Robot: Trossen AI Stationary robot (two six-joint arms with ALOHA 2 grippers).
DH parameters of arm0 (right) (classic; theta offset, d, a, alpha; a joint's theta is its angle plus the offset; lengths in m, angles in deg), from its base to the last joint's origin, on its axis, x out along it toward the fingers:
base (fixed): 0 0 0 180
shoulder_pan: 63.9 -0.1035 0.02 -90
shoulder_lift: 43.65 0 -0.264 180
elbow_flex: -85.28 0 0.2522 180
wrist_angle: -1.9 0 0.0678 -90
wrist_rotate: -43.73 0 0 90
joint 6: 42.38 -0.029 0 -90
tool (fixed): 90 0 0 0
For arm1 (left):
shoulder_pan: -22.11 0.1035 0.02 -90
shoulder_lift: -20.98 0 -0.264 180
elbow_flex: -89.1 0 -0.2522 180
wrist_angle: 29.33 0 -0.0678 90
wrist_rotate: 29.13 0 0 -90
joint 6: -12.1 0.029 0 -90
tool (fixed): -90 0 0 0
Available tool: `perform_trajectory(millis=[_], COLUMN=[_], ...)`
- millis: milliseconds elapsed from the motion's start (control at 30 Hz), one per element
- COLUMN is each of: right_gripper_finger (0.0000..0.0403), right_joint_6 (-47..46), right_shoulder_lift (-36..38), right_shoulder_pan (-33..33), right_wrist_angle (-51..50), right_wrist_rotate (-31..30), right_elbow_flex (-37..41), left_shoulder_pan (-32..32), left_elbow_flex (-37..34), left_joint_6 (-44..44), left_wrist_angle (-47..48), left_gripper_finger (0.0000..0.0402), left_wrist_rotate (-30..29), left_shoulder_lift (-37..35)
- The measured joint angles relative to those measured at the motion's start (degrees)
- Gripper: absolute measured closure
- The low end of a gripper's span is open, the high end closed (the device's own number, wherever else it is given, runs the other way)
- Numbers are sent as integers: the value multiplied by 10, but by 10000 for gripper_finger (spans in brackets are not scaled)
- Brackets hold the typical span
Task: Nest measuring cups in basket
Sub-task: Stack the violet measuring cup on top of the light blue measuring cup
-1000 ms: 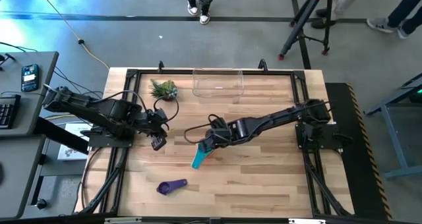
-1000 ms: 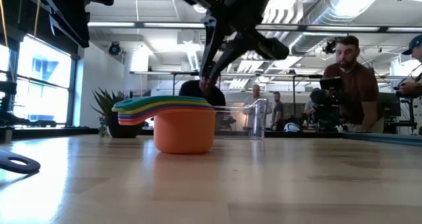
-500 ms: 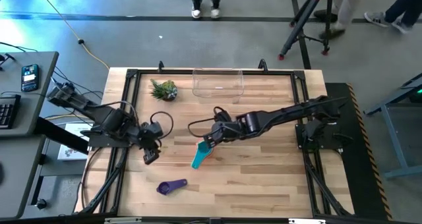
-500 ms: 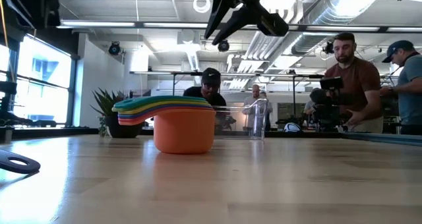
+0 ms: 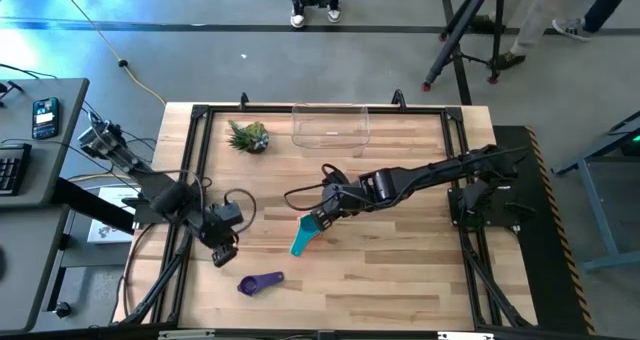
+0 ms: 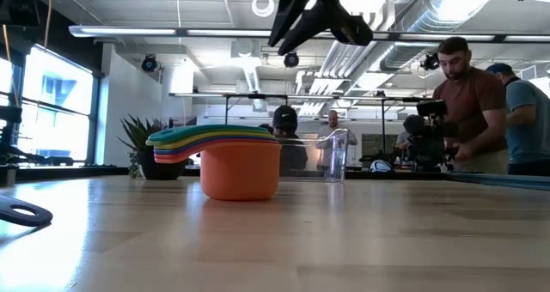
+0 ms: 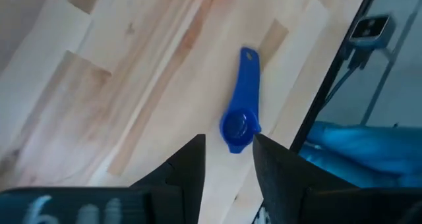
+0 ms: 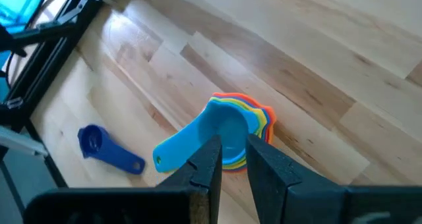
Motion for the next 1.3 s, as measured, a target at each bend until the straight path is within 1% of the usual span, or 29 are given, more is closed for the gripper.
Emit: perform_trajectory(millis=[267, 500, 700, 1000, 1133, 1300], right_gripper_finger=[343, 343, 343, 343, 343, 343], right_joint_6=[50, 84, 107, 123, 125, 136], right_shoulder_lift=[0, 0, 0, 0, 0, 0], right_shoulder_pan=[6, 13, 14, 14, 14, 14], right_wrist_angle=[0, 0, 0, -1, -1, -1], right_wrist_rotate=[36, 60, 69, 83, 87, 91], right_elbow_flex=[0, 0, 0, 0, 0, 0], left_shoulder_pan=[-43, -57, -58, -59, -65, -73], left_elbow_flex=[0, 0, 0, 0, 0, 0], left_joint_6=[9, 9, -5, -6, -6, -9], left_wrist_angle=[-58, -125, -141, -174, -175, -173], left_gripper_finger=[284, 284, 284, 284, 284, 284], left_wrist_rotate=[-1, -2, 3, 14, 30, 36], left_shoulder_lift=[96, 184, 245, 289, 303, 327])
